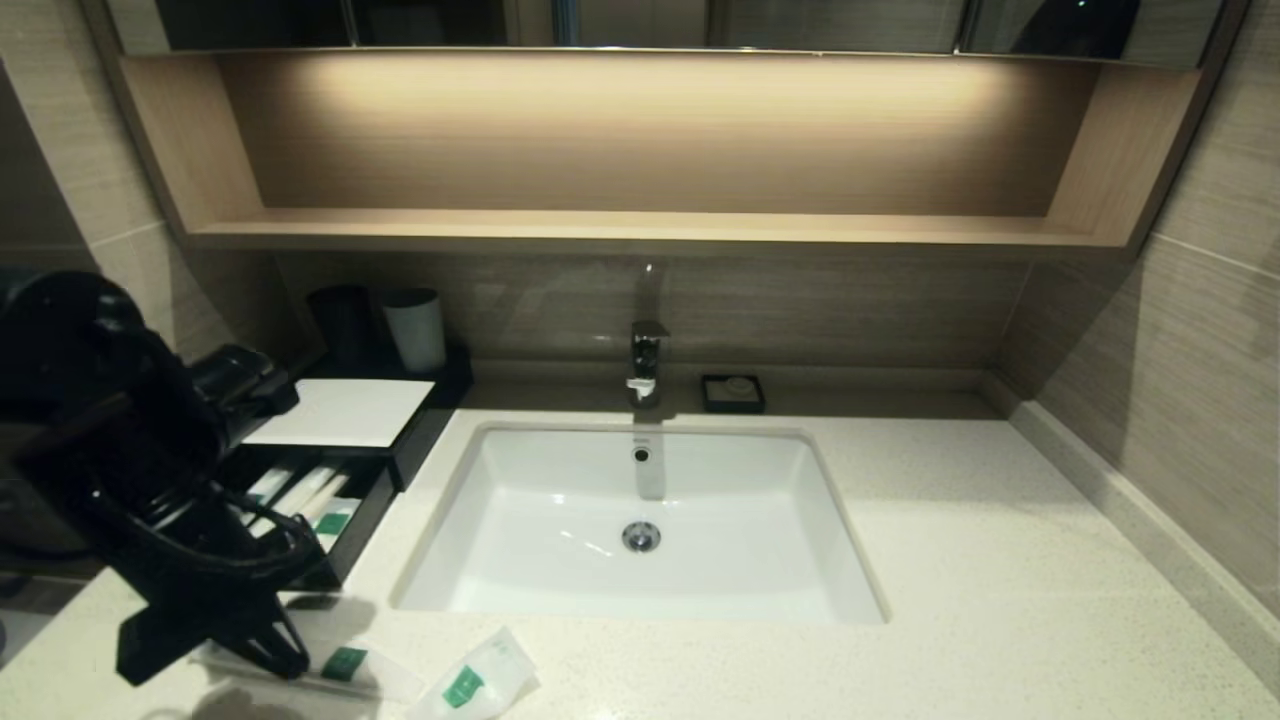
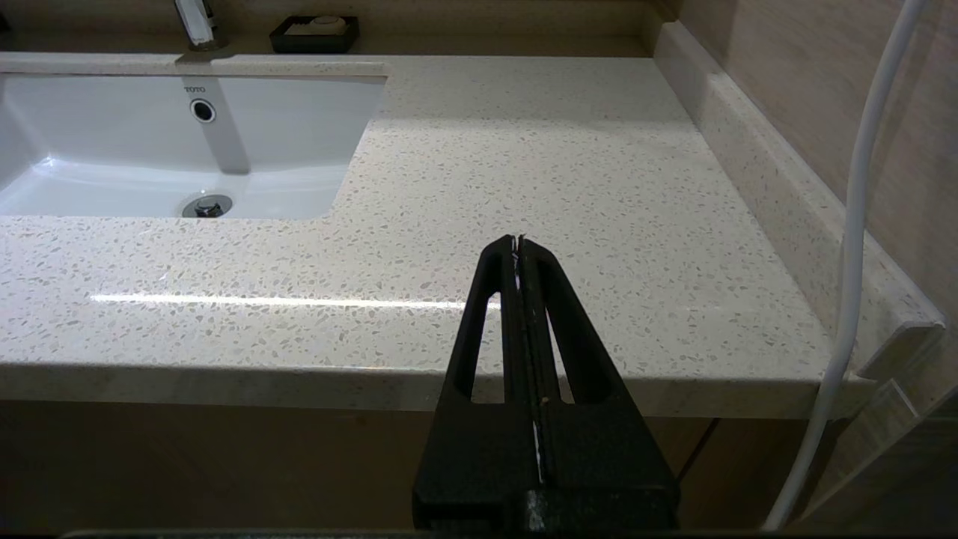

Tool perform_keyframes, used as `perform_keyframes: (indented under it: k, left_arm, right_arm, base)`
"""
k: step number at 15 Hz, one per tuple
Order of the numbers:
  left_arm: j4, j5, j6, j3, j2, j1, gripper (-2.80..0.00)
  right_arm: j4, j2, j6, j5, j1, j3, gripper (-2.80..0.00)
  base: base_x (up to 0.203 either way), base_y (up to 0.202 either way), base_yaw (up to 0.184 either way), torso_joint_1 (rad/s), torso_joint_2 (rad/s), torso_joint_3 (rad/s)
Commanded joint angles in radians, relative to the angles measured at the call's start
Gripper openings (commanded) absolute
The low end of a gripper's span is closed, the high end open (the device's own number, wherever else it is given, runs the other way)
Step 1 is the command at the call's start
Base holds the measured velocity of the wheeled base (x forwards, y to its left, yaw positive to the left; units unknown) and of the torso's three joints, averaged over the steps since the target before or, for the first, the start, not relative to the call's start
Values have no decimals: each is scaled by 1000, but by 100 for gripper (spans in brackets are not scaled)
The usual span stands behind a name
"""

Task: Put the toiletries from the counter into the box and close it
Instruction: Pick up the bathroom toiletry

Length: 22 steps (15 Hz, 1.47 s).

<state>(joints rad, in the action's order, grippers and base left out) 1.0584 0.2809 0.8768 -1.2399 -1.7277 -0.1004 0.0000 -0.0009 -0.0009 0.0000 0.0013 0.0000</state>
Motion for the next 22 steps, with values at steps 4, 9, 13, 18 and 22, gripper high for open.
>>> perform_keyframes:
  k: [4,9,13,18,22]
  left_arm:
    - [-60,1,88,-3,-59,-1,-280]
    - [-103,-12,135,8,-59,-1,-280]
    - [-120,-13,162,10,-61,-1,-280]
    - [-127,-18,165,14,-63,1,-280]
    - [-149,-120,165,28,-78,-1,0]
  right_arm:
    - [-2,1,-1,0,0,2,-280]
    - [0,1,-1,0,0,2,-280]
    - [0,1,-1,0,0,2,-280]
    - [0,1,-1,0,0,2,-280]
    - [0,1,-1,0,0,2,-280]
  base:
    - [0,0,0,0,0,0]
    - [0,0,0,0,0,0]
    - [0,0,0,0,0,0]
    - [0,0,0,0,0,0]
    - [0,0,0,0,0,0]
